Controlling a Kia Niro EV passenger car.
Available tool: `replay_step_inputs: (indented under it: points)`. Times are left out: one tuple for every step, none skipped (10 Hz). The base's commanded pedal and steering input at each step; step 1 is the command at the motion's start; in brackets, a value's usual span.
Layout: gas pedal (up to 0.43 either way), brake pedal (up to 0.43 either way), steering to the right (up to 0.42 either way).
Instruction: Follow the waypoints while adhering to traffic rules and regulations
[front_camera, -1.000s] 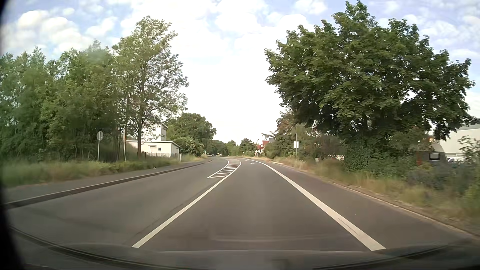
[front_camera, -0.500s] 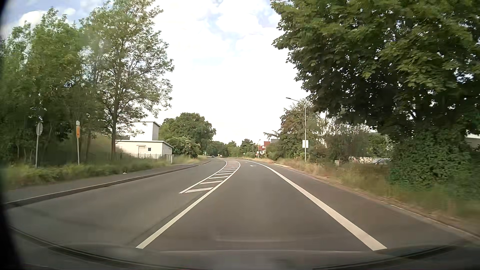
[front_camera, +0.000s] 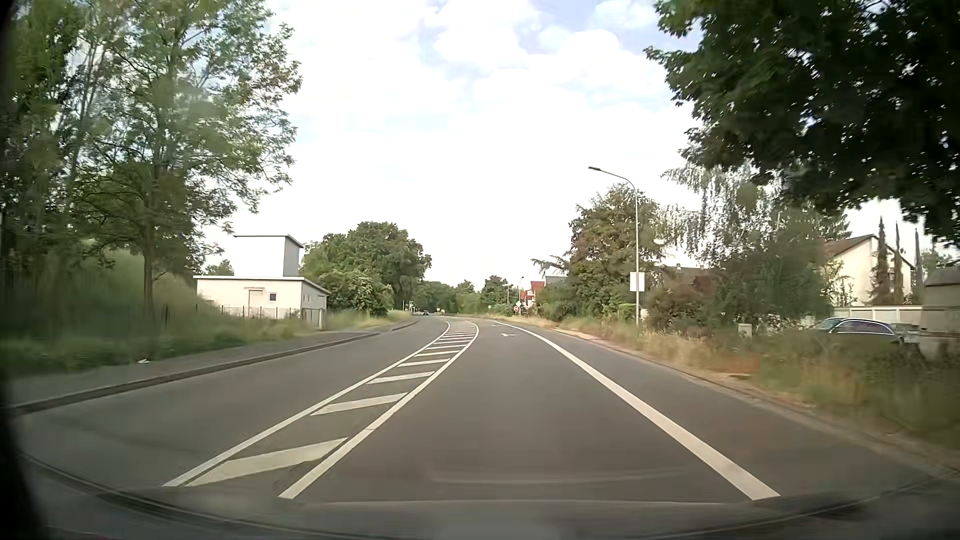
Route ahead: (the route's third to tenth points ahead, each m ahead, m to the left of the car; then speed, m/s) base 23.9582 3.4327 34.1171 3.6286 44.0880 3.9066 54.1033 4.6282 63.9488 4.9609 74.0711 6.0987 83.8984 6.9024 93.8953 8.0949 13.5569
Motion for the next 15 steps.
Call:
replay_step_inputs:
  points:
    - [0.039, 0.03, 0.0]
    - [0.039, 0.024, -0.001]
    - [0.039, 0.03, 0.0]
    - [0.039, 0.03, 0.0]
    - [0.039, 0.03, 0.0]
    - [0.039, 0.03, 0.0]
    - [0.039, 0.03, -0.001]
    - [0.039, 0.03, 0.0]
    - [0.039, 0.03, 0.0]
    - [0.039, 0.03, -0.001]
    - [0.039, 0.024, -0.001]
    - [0.039, 0.03, -0.001]
    - [0.039, 0.024, -0.001]
    - [0.039, 0.024, -0.001]
    - [0.039, 0.03, -0.001]
